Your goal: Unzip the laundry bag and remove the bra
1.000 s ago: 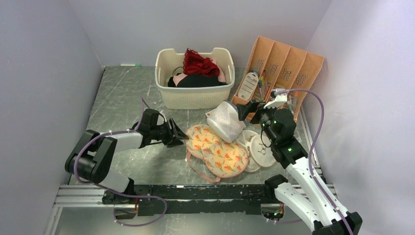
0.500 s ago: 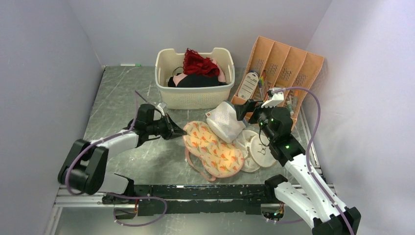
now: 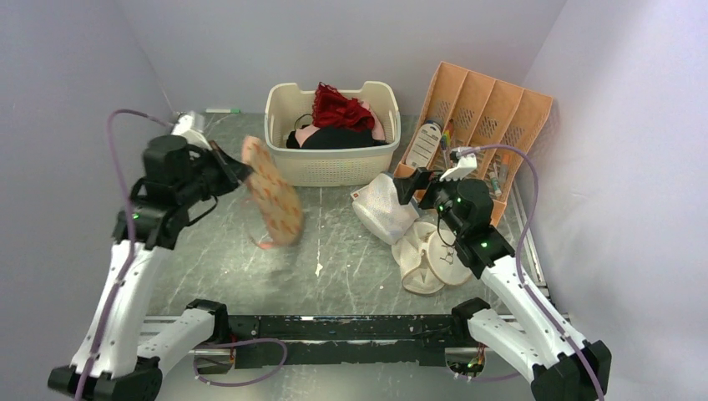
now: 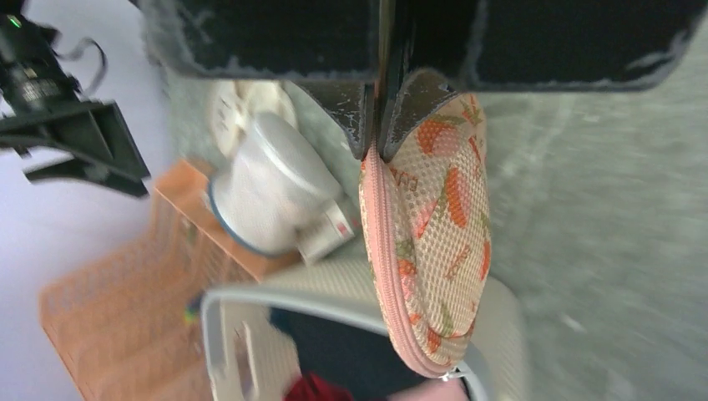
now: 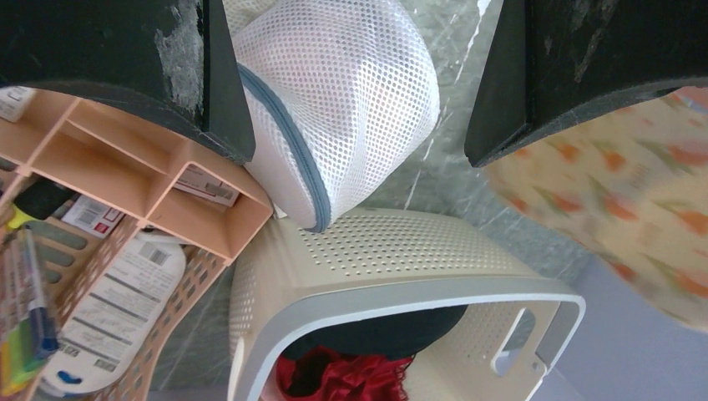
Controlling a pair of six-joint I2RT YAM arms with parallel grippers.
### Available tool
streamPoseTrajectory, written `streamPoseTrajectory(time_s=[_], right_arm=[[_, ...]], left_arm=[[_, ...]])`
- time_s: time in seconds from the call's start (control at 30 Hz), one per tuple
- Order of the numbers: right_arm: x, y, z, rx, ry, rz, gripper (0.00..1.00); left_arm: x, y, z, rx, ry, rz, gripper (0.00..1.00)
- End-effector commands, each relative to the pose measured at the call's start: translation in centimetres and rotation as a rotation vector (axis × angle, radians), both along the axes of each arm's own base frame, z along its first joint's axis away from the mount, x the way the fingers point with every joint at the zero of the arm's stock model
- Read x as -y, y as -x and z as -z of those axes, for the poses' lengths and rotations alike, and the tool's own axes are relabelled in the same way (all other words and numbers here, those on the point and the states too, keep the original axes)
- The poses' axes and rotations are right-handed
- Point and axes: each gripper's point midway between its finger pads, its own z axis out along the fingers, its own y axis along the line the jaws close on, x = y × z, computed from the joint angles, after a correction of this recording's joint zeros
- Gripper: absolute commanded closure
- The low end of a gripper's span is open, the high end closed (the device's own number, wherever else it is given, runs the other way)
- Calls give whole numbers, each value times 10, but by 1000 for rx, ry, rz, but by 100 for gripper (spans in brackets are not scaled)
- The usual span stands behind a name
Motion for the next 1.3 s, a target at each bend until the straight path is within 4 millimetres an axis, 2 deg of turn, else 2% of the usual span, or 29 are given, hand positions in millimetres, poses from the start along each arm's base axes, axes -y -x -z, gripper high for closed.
streamPoseTrajectory(time_s=[0.0,0.1,0.17,0.3,0.4,0.47,0.57,0.63,0.7,0.77,0.8,0.87,0.93,0.97,1.0,1.03,1.1,1.13,1.2,1.27], right_arm=[[-12,-5,-6,14,-36,-53,0],[-16,-6,-5,-1,-42,-70,0],[-16,-4,-5,-5,-48,-73,0],[-16,1,-1,-8,-55,-79,0],[-21,6,2,-14,-47,-121,0],[-35,14,4,-10,-18,-230,0],[-60,26,4,-18,-24,-403,0],[-72,30,7,-40,-44,-468,0],[-81,32,12,-60,-51,-506,0],[-86,32,14,-74,-51,-520,0],[-88,33,15,-78,-51,-524,0],[-90,34,18,-82,-53,-526,0],[-92,35,20,-83,-58,-528,0],[-92,36,21,-84,-60,-528,0],[-93,36,23,-89,-62,-527,0],[-94,36,25,-95,-66,-528,0],[-96,37,29,-107,-74,-536,0],[-99,39,31,-114,-79,-543,0],[-105,43,32,-118,-81,-569,0],[-116,50,34,-120,-69,-613,0]], left_arm=[[-93,23,-27,26,-410,-298,93],[-120,29,-48,61,-546,-364,93],[-123,27,-46,54,-591,-353,93],[-101,16,-17,-7,-536,-257,93],[-81,12,7,-84,-390,-254,93],[-67,10,8,-67,-285,-242,93],[-46,7,-10,-5,-83,-251,93],[-31,4,-34,70,37,-214,93],[-25,2,-57,132,115,-208,93],[-28,2,-82,191,142,-230,93],[-33,2,-88,199,143,-256,93],[-45,6,-85,184,128,-321,93],[-59,12,-59,118,105,-406,93],[-67,17,-38,67,89,-454,93],[-73,24,-13,8,75,-495,85],[-80,33,13,-52,59,-537,67],[-88,56,71,-212,33,-602,23],[-87,67,97,-292,23,-609,9],[-81,85,126,-388,9,-568,0],[-78,97,135,-435,-3,-544,0]])
